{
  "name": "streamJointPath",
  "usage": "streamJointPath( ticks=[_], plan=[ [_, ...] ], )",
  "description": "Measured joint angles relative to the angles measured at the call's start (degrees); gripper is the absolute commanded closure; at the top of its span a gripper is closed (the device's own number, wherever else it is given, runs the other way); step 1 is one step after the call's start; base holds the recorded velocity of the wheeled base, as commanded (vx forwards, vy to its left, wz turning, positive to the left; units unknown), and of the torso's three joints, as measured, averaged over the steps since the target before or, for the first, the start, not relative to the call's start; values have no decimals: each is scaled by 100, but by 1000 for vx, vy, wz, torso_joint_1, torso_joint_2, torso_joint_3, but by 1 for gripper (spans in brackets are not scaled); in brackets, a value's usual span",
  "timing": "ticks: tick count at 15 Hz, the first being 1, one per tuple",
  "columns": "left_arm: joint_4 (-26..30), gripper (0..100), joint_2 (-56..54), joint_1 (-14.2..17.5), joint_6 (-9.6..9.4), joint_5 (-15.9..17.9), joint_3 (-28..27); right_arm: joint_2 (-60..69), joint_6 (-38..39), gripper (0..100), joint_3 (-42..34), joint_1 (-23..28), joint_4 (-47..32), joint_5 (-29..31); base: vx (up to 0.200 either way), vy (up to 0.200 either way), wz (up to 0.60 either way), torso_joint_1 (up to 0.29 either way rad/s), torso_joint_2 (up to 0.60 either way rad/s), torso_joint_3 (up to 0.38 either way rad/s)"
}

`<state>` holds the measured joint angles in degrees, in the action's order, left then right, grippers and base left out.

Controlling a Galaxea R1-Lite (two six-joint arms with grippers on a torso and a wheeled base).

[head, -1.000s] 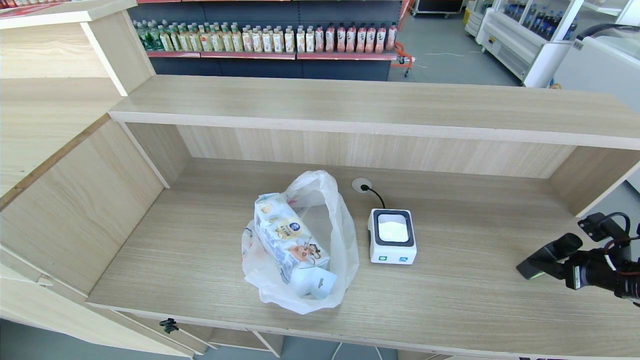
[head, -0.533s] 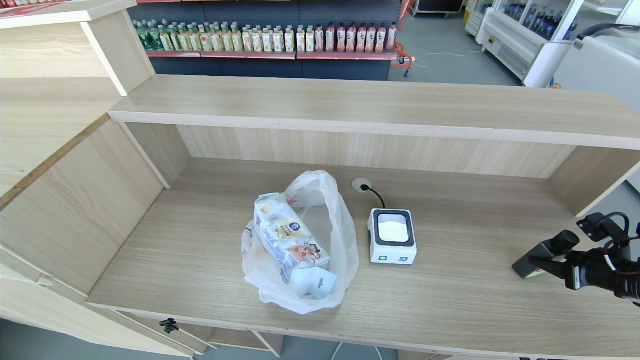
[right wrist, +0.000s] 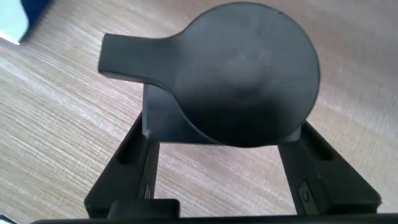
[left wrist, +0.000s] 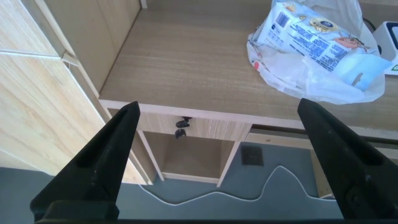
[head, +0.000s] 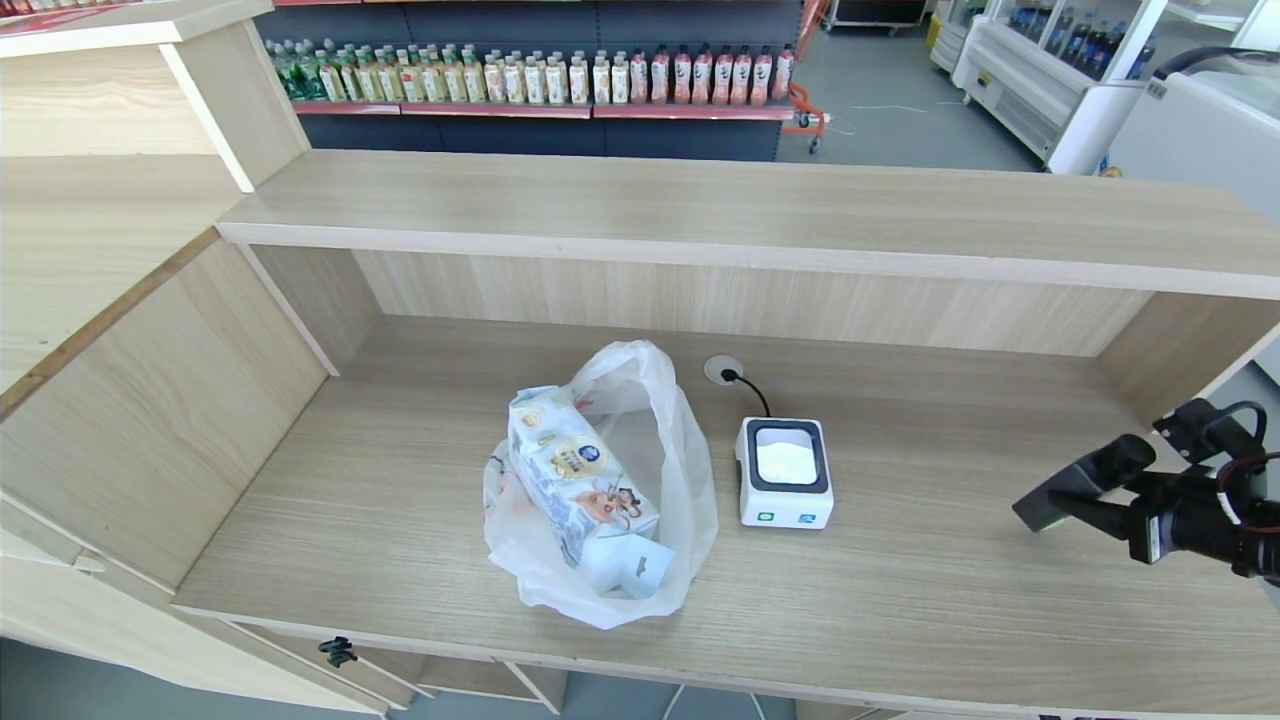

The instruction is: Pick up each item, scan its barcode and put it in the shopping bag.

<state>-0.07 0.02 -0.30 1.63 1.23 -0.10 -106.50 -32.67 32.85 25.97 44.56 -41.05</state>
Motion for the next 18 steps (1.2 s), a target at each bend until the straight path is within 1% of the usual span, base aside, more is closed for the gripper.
streamJointPath(
  ticks=[2, 4, 7, 8, 11, 14, 16, 18],
  plan=[
    [0, 0, 0, 4, 0, -1, 0, 346, -241, 100, 49, -216, 24, -413, 0, 0, 0, 0, 0, 0],
    [0, 0, 0, 4, 0, -1, 0, 749, -538, 100, 199, -549, 184, -859, 0, 0, 0, 0, 0, 0],
    [0, 0, 0, 4, 0, 0, 0, 1320, -994, 100, 651, -1125, 534, -1476, 0, 0, 0, 0, 0, 0],
    [0, 0, 0, 0, 2, 0, 0, 1471, -1063, 100, 796, -1310, 668, -1549, 0, 0, 0, 0, 0, 0],
    [0, 0, 0, 4, 0, 0, 0, 1871, -1044, 100, 1072, -2104, 1187, -1582, 0, 0, 0, 0, 0, 0],
    [0, 0, 0, 0, 0, 0, 0, 2256, -995, 100, 1253, -3198, 1552, -1569, 0, 0, 0, 0, 0, 0],
    [0, 0, 0, 1, 0, 0, 0, 2497, -1006, 100, 1295, -4059, 1818, -1465, 0, 0, 0, 0, 0, 0],
    [0, 0, 0, 4, 0, 0, 0, 2684, -1044, 100, 1298, -4575, 2031, -1320, 0, 0, 0, 0, 0, 0]
  ],
)
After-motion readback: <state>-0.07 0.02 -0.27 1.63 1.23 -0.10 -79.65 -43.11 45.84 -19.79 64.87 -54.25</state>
